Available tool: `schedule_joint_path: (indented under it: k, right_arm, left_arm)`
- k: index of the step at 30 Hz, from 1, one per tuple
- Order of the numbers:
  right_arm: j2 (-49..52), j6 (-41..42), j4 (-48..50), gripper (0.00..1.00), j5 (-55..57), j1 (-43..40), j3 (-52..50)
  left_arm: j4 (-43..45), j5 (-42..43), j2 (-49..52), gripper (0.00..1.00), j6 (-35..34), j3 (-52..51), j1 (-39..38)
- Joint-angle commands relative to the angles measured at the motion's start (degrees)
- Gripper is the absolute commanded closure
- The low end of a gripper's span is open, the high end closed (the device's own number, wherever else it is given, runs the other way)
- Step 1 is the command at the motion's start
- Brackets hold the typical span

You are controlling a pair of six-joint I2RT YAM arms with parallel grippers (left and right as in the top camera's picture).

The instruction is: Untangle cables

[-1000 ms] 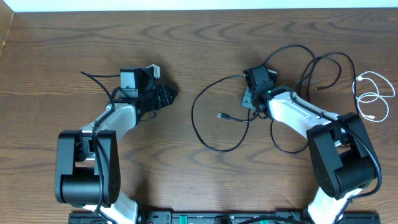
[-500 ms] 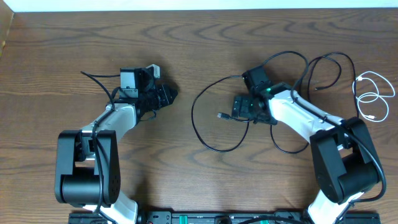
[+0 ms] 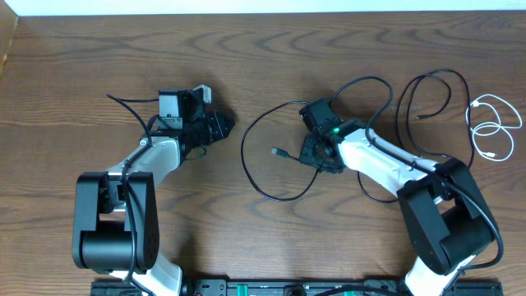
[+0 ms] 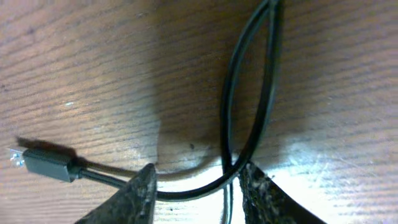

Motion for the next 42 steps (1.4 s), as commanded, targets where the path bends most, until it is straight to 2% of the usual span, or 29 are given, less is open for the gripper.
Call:
schedule_joint_path:
  k: [1, 3, 4, 9, 15, 22, 30, 35, 38, 42]
  right_arm:
    - [2.8, 4.3, -1.1, 0.75, 3.0, 0.1, -4.0]
    - [2.8, 4.2, -1.4, 0.97, 3.0, 0.1, -4.2]
    - [2.8, 4.1, -1.7, 0.99, 3.0, 0.1, -4.2]
    - [2.6, -6.9, -1.2, 0.99, 1.7, -0.7, -3.7]
    - [-1.8, -24.3, 2.5, 0.99, -13.2, -4.2, -3.1]
    - [-11.7, -33.7, 3.6, 0.99, -18.1, -7.1, -3.1]
    - [-20.0, -37.2, 3.3, 0.99, -18.1, -10.3, -3.1]
    - [-21.4, -30.4, 1.2, 0.99, -21.0, -11.8, -3.1]
    - [-21.4, -30.3, -2.4, 0.99, -22.4, -11.6, -3.1]
    - [-21.3, -29.1, -6.4, 0.99, -18.4, -11.6, -3.4]
  left_arm:
    - [0.0, 0.8, -0.3, 0.75, 0.3, -0.2, -0.2]
    - [0.0, 0.8, -0.3, 0.74, 0.3, -0.2, -0.2]
    - [0.0, 0.8, -0.3, 0.74, 0.3, -0.2, -0.2]
    - [0.0, 0.8, -0.3, 0.74, 0.3, -0.2, -0.2]
    - [0.0, 0.8, -0.3, 0.74, 0.3, -0.2, -0.2]
    - [0.1, 0.8, -0.3, 0.74, 0.3, -0.2, -0.2]
    - [0.0, 0.8, -0.3, 0.74, 0.3, -0.2, -0.2]
    - [0.1, 0.8, -0.3, 0.75, 0.3, -0.2, -0.2]
    - [0.1, 0.8, -0.3, 0.74, 0.3, -0.2, -0.2]
    - [0.0, 0.8, -0.3, 0.74, 0.3, -0.2, -0.2]
